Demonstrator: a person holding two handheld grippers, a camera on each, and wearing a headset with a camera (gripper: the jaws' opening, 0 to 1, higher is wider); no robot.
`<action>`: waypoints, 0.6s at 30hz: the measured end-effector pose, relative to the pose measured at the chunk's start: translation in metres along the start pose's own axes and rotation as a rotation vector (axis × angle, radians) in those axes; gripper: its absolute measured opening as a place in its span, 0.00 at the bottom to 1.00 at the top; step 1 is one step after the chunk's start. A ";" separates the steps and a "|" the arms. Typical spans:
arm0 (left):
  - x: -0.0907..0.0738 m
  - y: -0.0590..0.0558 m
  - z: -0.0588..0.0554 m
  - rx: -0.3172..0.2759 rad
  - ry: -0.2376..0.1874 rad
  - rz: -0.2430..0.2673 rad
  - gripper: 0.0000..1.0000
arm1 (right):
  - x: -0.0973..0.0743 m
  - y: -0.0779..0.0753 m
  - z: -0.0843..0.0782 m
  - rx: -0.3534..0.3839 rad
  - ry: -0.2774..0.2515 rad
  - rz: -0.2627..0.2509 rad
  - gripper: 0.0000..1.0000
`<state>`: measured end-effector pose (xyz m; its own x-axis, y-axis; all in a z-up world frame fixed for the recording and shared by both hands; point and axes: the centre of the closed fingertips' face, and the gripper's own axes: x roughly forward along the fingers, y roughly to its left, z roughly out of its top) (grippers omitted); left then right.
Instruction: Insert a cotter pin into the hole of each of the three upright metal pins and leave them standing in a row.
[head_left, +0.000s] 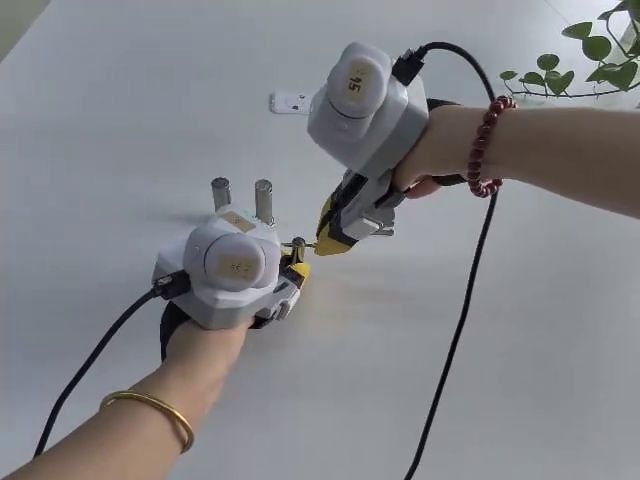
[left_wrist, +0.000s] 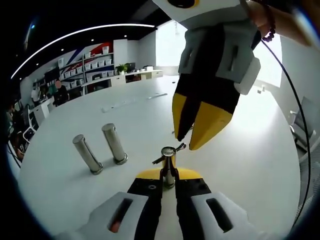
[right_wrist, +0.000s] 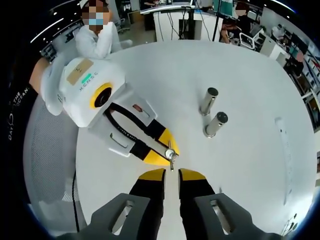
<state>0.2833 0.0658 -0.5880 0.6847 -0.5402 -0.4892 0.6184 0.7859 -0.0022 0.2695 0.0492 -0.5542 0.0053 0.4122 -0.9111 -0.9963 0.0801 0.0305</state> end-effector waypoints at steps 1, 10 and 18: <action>0.000 0.000 0.000 -0.002 0.000 0.001 0.07 | 0.001 0.001 0.000 -0.001 0.000 0.001 0.03; -0.001 0.000 -0.001 -0.005 0.000 0.006 0.07 | 0.005 0.001 0.003 -0.020 -0.007 -0.002 0.00; 0.000 0.001 -0.001 -0.011 -0.001 0.010 0.07 | 0.008 0.000 0.007 -0.025 -0.010 -0.009 0.00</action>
<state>0.2829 0.0669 -0.5889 0.6910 -0.5330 -0.4882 0.6074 0.7944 -0.0075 0.2700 0.0586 -0.5588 0.0153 0.4210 -0.9069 -0.9981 0.0611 0.0115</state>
